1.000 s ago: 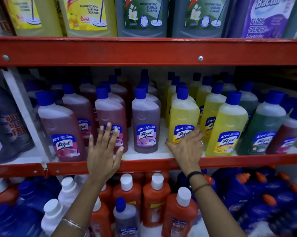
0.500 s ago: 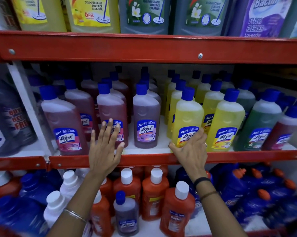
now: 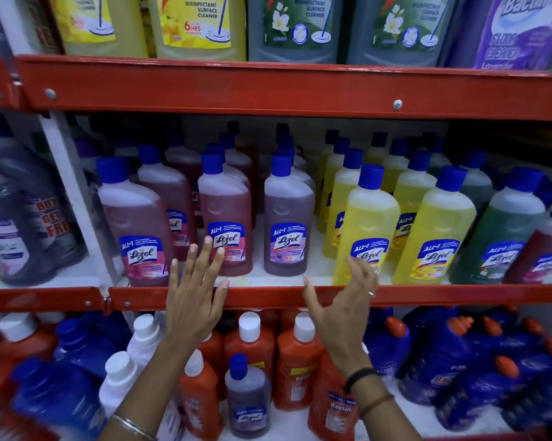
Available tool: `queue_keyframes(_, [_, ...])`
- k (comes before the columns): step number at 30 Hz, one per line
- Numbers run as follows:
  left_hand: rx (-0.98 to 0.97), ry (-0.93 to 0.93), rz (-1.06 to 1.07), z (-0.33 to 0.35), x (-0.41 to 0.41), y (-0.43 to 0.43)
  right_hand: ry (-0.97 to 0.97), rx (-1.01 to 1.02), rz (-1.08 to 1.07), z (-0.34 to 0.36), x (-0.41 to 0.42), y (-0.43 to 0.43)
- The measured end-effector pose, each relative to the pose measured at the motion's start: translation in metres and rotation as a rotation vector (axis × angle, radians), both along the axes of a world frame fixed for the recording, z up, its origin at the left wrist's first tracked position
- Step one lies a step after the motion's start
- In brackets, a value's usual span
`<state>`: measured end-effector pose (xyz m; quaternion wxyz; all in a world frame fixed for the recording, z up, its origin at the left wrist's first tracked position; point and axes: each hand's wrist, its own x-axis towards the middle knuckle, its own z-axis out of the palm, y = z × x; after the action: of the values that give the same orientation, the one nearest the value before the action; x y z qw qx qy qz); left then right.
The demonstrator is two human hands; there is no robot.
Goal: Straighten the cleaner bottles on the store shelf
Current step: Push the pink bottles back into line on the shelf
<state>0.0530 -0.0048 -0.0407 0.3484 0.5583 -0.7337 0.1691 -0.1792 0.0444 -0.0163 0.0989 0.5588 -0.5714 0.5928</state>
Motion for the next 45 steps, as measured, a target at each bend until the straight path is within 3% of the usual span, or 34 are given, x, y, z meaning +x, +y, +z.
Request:
queue_keyframes(4, [0.022, 0.014, -0.007, 0.002, -0.009, 0.006, 0.040, 0.160, 0.077, 0.018, 0.029, -0.026])
queue_keyframes(9, [0.019, 0.017, -0.004, 0.000, -0.014, 0.008, 0.044, 0.391, -0.101, 0.032, 0.045, -0.058])
queue_keyframes(14, [0.016, 0.023, -0.013, 0.001, -0.013, 0.008, 0.030, 0.431, -0.142, 0.032, 0.046, -0.063])
queue_keyframes(35, [0.178, -0.021, 0.016, -0.002, 0.000, 0.026, 0.021, 0.377, -0.154, 0.018, 0.043, -0.017])
queue_keyframes(41, [0.275, 0.019, -0.024, -0.023, 0.022, 0.039, 0.024, 0.011, 0.116, -0.004, 0.070, 0.011])
queue_keyframes(45, [0.321, -0.003, -0.096, -0.025, 0.035, 0.044, 0.056, 0.049, 0.269, 0.011, 0.109, 0.001])
